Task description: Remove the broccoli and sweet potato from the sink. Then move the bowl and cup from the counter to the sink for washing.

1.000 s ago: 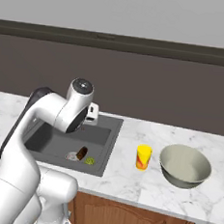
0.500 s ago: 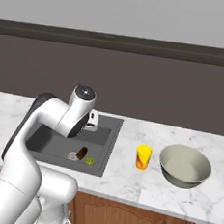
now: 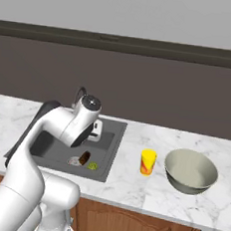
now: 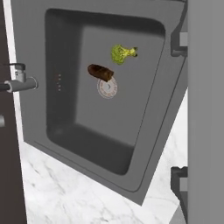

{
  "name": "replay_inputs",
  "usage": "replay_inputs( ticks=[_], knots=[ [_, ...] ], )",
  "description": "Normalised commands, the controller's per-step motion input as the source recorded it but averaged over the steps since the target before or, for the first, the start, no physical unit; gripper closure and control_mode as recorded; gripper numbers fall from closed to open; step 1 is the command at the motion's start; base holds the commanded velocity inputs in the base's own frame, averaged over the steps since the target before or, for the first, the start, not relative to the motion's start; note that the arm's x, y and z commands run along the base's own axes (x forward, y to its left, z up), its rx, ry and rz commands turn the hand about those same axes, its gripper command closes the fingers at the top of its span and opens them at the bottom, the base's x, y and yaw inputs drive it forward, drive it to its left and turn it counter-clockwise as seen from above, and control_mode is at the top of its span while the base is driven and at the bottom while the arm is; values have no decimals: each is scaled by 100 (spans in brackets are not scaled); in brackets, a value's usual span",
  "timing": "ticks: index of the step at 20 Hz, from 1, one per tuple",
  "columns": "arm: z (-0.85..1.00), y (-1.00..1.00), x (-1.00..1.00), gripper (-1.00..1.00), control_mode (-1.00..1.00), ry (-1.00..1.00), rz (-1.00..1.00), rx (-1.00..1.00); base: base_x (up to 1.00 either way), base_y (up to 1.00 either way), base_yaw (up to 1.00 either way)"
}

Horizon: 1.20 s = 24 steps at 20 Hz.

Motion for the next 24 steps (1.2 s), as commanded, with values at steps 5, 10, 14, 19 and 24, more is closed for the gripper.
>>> replay_inputs(
  ticks=[5,10,14,19,24],
  knots=[
    [-24,9,3,-100,-100,1,0,1,0,0,0],
    [-21,11,5,-100,-100,0,0,0,0,0,0],
    [-19,12,8,-100,-100,0,0,0,0,0,0],
    [-18,14,9,-100,-100,0,0,4,0,0,0],
    [-18,13,9,-100,-100,0,0,1,0,0,0]
  ],
)
